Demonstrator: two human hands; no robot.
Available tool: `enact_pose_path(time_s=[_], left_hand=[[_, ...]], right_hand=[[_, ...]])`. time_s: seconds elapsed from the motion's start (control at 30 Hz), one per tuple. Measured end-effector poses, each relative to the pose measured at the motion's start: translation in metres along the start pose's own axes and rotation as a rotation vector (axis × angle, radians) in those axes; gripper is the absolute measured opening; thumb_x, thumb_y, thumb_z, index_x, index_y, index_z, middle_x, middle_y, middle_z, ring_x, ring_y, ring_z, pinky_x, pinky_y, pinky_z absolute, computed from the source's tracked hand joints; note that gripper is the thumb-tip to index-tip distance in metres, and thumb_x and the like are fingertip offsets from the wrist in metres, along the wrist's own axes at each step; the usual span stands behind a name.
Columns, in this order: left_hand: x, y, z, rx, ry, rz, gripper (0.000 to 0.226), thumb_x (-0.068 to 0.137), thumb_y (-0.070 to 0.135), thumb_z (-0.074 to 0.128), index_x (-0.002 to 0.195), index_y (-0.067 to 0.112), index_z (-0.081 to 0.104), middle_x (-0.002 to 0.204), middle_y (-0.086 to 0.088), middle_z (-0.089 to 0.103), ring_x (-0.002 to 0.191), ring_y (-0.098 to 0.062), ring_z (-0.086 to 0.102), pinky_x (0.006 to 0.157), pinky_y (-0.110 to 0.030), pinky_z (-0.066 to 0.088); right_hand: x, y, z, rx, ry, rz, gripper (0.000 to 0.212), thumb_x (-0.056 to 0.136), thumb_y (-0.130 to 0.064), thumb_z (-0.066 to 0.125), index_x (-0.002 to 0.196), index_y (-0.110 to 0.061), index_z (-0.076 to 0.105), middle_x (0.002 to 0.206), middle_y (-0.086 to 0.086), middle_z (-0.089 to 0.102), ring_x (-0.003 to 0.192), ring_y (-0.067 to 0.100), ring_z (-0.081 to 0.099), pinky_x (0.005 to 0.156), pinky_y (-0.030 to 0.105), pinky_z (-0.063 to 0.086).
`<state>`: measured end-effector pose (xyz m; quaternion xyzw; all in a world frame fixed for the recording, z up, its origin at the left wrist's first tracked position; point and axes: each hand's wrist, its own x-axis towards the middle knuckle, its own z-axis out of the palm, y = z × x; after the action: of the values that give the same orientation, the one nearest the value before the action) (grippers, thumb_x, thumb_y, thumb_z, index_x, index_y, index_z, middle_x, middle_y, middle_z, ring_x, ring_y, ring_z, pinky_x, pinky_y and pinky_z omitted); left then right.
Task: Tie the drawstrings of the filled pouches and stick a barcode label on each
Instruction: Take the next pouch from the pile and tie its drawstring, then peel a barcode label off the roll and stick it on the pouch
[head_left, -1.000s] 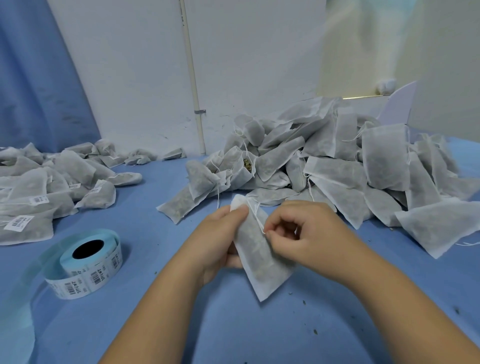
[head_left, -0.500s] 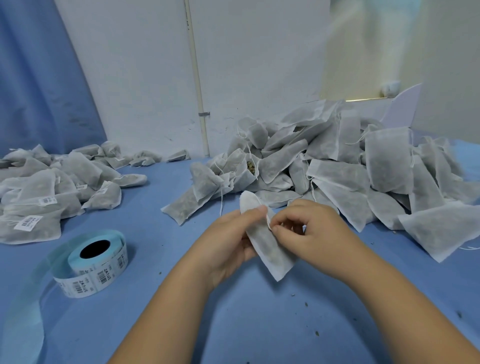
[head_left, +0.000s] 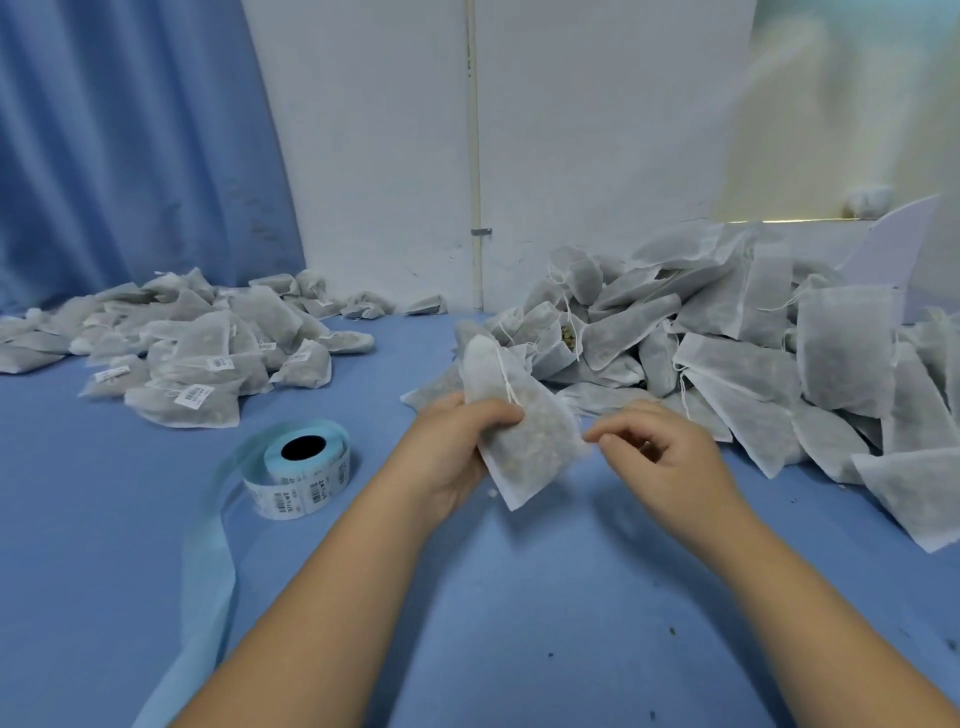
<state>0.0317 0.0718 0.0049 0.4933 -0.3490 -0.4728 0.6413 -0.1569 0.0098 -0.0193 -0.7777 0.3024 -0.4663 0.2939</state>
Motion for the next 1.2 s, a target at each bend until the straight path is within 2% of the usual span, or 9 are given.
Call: enact_pose_path(time_s=[0.2, 0.3, 0.5, 0.7, 0.83, 0.93, 1.03, 1.1, 1.2], left_hand=[[-0.03, 0.053, -0.067, 0.005, 0.155, 0.111, 0.022, 0.092, -0.002, 0.054, 0.11, -0.001, 0.066, 0.102, -0.017, 0.072, 0.091, -0.026, 0.072, 0.076, -0.036, 0.061], [-0.05, 0.072, -0.101, 0.058, 0.221, 0.142, 0.026, 0.093, 0.001, 0.054, 0.117, 0.0, 0.063, 0.101, -0.014, 0.072, 0.084, -0.022, 0.072, 0.063, -0.031, 0.058], [-0.077, 0.093, -0.169, 0.047, 0.396, 0.24, 0.015, 0.095, -0.002, 0.051, 0.101, 0.004, 0.064, 0.089, -0.008, 0.072, 0.078, -0.016, 0.072, 0.063, -0.025, 0.058], [-0.09, 0.078, -0.226, 0.275, 0.613, 0.193, 0.028, 0.093, 0.005, 0.055, 0.121, 0.012, 0.055, 0.109, -0.012, 0.066, 0.092, -0.024, 0.066, 0.082, -0.041, 0.054], [-0.098, 0.06, -0.247, 0.37, 0.738, 0.149, 0.063, 0.09, 0.01, 0.059, 0.143, 0.033, 0.033, 0.128, -0.005, 0.054, 0.113, -0.03, 0.058, 0.102, -0.05, 0.047], [-0.103, 0.052, -0.256, 0.439, 0.795, 0.169, 0.083, 0.09, 0.008, 0.057, 0.151, 0.046, 0.016, 0.131, 0.006, 0.041, 0.11, -0.024, 0.051, 0.092, -0.038, 0.044], [-0.106, 0.046, -0.263, 0.53, 0.832, 0.188, 0.089, 0.09, 0.007, 0.056, 0.151, 0.051, 0.008, 0.126, 0.007, 0.038, 0.1, -0.022, 0.051, 0.078, -0.032, 0.04], [-0.107, 0.043, -0.264, 0.571, 0.839, 0.201, 0.086, 0.089, 0.004, 0.053, 0.149, 0.052, 0.013, 0.119, 0.004, 0.044, 0.08, -0.017, 0.054, 0.061, -0.029, 0.036], [-0.107, 0.038, -0.26, 0.619, 0.828, 0.218, 0.072, 0.087, 0.001, 0.048, 0.137, 0.051, 0.032, 0.109, -0.004, 0.05, 0.07, -0.017, 0.05, 0.055, -0.03, 0.033]], right_hand=[[-0.01, -0.005, 0.039, -0.182, -0.207, -0.025, 0.039, 0.087, -0.004, 0.063, 0.074, -0.041, 0.064, 0.078, -0.013, 0.065, 0.074, 0.003, 0.057, 0.066, 0.007, 0.037], [-0.01, -0.024, 0.069, -0.172, -0.324, -0.041, 0.036, 0.088, -0.008, 0.061, 0.075, -0.041, 0.063, 0.076, -0.022, 0.064, 0.071, 0.001, 0.057, 0.066, 0.007, 0.038], [-0.016, -0.067, 0.145, -0.047, -0.484, 0.027, 0.023, 0.087, -0.016, 0.056, 0.083, -0.036, 0.068, 0.064, -0.031, 0.059, 0.058, -0.005, 0.054, 0.055, 0.009, 0.04], [-0.021, -0.118, 0.212, -0.063, -0.564, -0.017, 0.004, 0.084, -0.027, 0.065, 0.088, -0.027, 0.067, 0.071, -0.015, 0.058, 0.064, 0.002, 0.053, 0.065, 0.023, 0.048], [-0.026, -0.143, 0.247, -0.278, -0.595, -0.063, 0.029, 0.085, -0.043, 0.062, 0.082, -0.014, 0.062, 0.083, 0.001, 0.065, 0.077, 0.02, 0.059, 0.068, 0.035, 0.051], [-0.03, -0.145, 0.266, -0.486, -0.604, -0.067, 0.036, 0.088, -0.052, 0.055, 0.084, -0.017, 0.05, 0.093, 0.003, 0.06, 0.079, 0.024, 0.052, 0.06, 0.032, 0.037], [-0.028, -0.137, 0.273, -0.531, -0.567, -0.015, 0.02, 0.089, -0.037, 0.052, 0.084, -0.019, 0.045, 0.091, 0.001, 0.053, 0.076, 0.024, 0.047, 0.057, 0.03, 0.03], [-0.026, -0.13, 0.271, -0.475, -0.53, 0.03, 0.016, 0.085, -0.028, 0.052, 0.074, -0.02, 0.045, 0.078, -0.003, 0.049, 0.069, 0.021, 0.046, 0.052, 0.028, 0.029], [-0.023, -0.12, 0.264, -0.232, -0.49, 0.099, 0.013, 0.078, -0.023, 0.056, 0.067, -0.019, 0.05, 0.063, -0.007, 0.052, 0.06, 0.012, 0.047, 0.052, 0.026, 0.035]])
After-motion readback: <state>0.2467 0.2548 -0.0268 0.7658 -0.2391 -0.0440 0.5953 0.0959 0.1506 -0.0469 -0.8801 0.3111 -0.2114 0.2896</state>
